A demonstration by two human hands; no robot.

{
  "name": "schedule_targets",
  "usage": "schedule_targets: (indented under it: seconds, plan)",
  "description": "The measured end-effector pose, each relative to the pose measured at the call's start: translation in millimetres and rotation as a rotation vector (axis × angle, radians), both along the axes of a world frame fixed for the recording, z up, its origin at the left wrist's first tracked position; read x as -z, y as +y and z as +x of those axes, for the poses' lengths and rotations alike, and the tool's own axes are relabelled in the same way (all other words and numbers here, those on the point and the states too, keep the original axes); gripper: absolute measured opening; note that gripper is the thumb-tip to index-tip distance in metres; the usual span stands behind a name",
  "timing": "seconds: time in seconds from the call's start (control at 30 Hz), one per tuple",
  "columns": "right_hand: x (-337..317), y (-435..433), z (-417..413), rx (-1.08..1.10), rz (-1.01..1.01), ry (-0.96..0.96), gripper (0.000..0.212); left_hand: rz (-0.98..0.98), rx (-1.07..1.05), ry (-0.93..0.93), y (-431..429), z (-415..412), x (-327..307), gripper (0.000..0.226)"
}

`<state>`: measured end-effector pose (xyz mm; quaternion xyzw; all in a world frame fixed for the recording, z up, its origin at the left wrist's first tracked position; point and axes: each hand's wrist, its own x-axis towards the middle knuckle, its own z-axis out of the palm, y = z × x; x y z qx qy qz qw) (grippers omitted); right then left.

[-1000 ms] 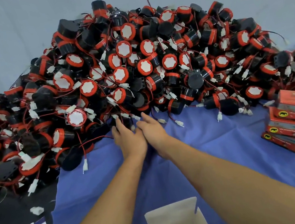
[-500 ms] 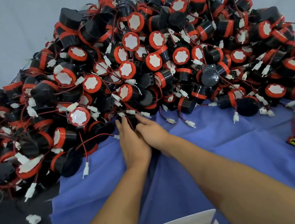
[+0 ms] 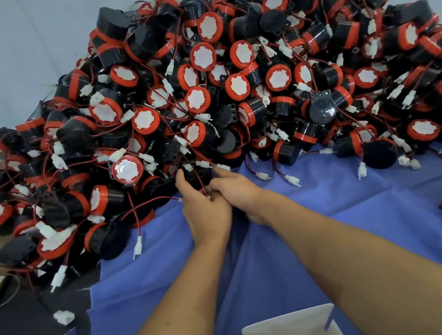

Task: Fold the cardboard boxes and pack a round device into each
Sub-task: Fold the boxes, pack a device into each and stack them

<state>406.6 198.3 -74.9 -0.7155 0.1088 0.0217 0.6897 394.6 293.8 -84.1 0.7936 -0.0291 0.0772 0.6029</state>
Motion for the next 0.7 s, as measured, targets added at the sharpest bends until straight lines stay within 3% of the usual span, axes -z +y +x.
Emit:
schedule_targets:
  seconds: [0.27,0.57,0.7]
  plan:
    - [-10.1,-4.7,10.9,-0.086,-0.054,0.043,0.044,0.010,0.063,0.088,-1.0,8.7,-4.2,0.097]
    - [5.0,-3.5,-0.4,0.134,-0.021,-0.129,0.033,-0.030,-0.031,-0.080,1.6,1.6,2.7,0.081]
    - [4.6,-2.1,-20.0,0.197,0.145,-0.157,0.034,-0.063,0.015,-0.106,4.1,-5.5,1.7,0.074]
